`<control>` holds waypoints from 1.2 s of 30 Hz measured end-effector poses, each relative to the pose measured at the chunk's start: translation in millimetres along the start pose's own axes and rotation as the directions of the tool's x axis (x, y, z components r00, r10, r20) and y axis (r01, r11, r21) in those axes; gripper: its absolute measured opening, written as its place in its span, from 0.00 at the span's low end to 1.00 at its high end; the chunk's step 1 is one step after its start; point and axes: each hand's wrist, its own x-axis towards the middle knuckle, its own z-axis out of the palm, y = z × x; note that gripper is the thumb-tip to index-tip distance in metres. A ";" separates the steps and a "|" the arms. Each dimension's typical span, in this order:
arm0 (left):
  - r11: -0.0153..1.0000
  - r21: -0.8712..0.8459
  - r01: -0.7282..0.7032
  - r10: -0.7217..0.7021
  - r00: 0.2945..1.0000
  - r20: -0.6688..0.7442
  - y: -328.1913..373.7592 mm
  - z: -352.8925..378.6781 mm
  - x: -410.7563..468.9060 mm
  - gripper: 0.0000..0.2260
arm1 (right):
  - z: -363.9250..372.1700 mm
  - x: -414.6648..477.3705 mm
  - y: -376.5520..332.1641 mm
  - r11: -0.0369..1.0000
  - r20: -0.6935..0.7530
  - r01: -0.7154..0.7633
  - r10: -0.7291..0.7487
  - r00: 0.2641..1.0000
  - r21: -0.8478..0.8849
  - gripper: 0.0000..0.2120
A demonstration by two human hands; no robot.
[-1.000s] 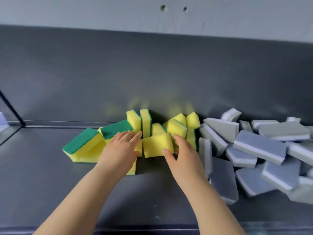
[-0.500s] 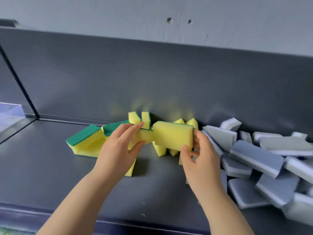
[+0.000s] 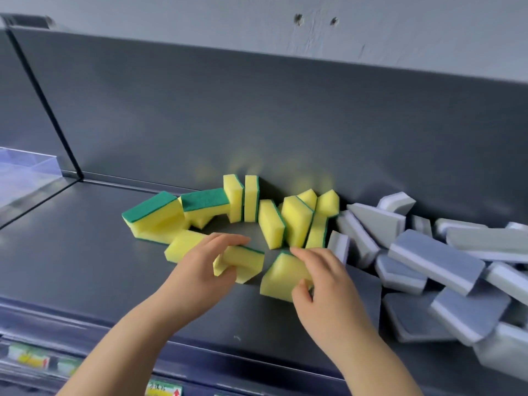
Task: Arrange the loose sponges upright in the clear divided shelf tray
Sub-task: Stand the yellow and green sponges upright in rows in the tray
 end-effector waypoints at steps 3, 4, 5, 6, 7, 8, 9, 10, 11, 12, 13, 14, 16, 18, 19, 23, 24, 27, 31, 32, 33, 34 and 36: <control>0.993 0.102 -0.054 0.053 0.999 0.011 -2.8 1.9 -1.9 0.22 | 6.5 -0.2 -2.3 0.997 0.006 0.045 -0.045 0.999 -0.063 0.25; 0.989 0.132 -0.061 0.061 0.998 0.003 -2.3 2.5 -1.4 0.21 | 8.3 0.3 -1.7 0.994 -0.002 0.050 -0.050 0.999 -0.093 0.25; 0.986 0.154 -0.062 0.065 0.998 -0.016 -2.1 3.3 -0.7 0.20 | 10.7 1.0 0.2 0.991 -0.017 0.057 -0.059 0.998 -0.120 0.25; 0.985 0.164 -0.060 0.068 0.997 -0.045 -1.3 4.2 -0.2 0.20 | 12.6 1.5 2.1 0.989 -0.041 0.067 -0.074 0.996 -0.134 0.24; 0.985 0.163 -0.053 0.068 0.994 -0.087 0.1 4.7 0.1 0.19 | 13.7 2.3 4.2 0.989 -0.068 0.073 -0.083 0.994 -0.130 0.24; 0.988 0.150 -0.040 0.060 0.989 -0.134 1.9 4.8 0.0 0.18 | 14.0 3.2 6.0 0.991 -0.100 0.071 -0.083 0.992 -0.113 0.22; 0.991 0.130 -0.024 0.047 0.983 -0.180 4.2 3.5 -0.1 0.17 | 13.6 4.5 7.1 0.994 -0.133 0.063 -0.074 0.988 -0.085 0.21; 0.993 0.114 -0.016 0.040 0.976 -0.216 6.2 1.2 -0.3 0.16 | 12.9 5.6 7.9 0.997 -0.169 0.058 -0.064 0.984 -0.044 0.20; 0.994 0.112 -0.019 0.045 0.970 -0.239 7.3 -2.2 -0.6 0.17 | 12.3 6.5 8.6 0.998 -0.199 0.055 -0.054 0.979 0.000 0.20; 0.992 0.120 -0.028 0.058 0.966 -0.251 8.1 -6.7 -1.1 0.17 | 11.2 7.5 8.1 0.998 -0.223 0.061 -0.053 0.973 0.027 0.20; 0.990 0.132 -0.040 0.073 0.964 -0.254 8.0 -12.0 -1.7 0.17 | 9.9 8.9 6.6 0.997 -0.241 0.074 -0.063 0.968 0.034 0.20; 0.987 0.147 -0.058 0.094 0.964 -0.250 7.8 -17.9 -2.8 0.17 | 9.0 9.5 4.8 0.996 -0.248 0.085 -0.075 0.966 0.028 0.20; 0.974 0.194 -0.114 0.158 0.960 -0.231 6.7 -31.3 -7.0 0.18 | 8.5 10.8 -4.3 0.996 -0.240 0.086 -0.082 0.967 0.010 0.21; 0.957 0.239 -0.164 0.217 0.952 -0.215 2.9 -48.1 -15.7 0.19 | 11.6 12.3 -20.3 0.994 -0.255 0.111 -0.112 0.961 -0.020 0.21; 0.949 0.257 -0.183 0.239 0.949 -0.207 -0.1 -57.7 -21.4 0.19 | 14.5 12.7 -31.3 0.991 -0.269 0.129 -0.133 0.954 -0.034 0.20; 0.915 0.348 -0.206 0.283 0.940 -0.188 -22.2 -106.1 -52.3 0.17 | 36.3 10.4 -91.8 0.975 -0.290 0.219 -0.220 0.931 -0.037 0.19; 0.908 0.370 -0.198 0.284 0.939 -0.195 -29.3 -121.3 -62.2 0.17 | 44.2 8.9 -110.0 0.970 -0.287 0.243 -0.241 0.927 -0.031 0.19; 0.912 0.377 -0.164 0.260 0.941 -0.218 -51.5 -171.4 -96.1 0.18 | 71.9 4.2 -167.7 0.956 -0.271 0.293 -0.286 0.919 -0.013 0.20; 0.918 0.378 -0.120 0.222 0.945 -0.239 -89.7 -236.6 -147.5 0.18 | 117.0 -2.4 -242.1 0.938 -0.259 0.346 -0.331 0.908 0.015 0.21; 0.918 0.383 -0.106 0.213 0.945 -0.248 -100.0 -252.0 -159.9 0.18 | 129.7 -4.0 -259.1 0.935 -0.246 0.354 -0.338 0.908 0.022 0.20; 0.916 0.392 -0.089 0.203 0.944 -0.261 -110.5 -267.1 -171.7 0.18 | 142.7 -5.1 -275.0 0.931 -0.232 0.363 -0.347 0.909 0.027 0.20; 0.911 0.405 -0.071 0.194 0.942 -0.272 -120.8 -281.2 -183.1 0.18 | 155.6 -5.9 -289.4 0.928 -0.217 0.371 -0.356 0.909 0.031 0.20; 0.899 0.436 -0.035 0.171 0.946 -0.276 -138.0 -307.0 -203.6 0.19 | 179.4 -8.2 -314.3 0.926 -0.185 0.375 -0.360 0.914 0.047 0.20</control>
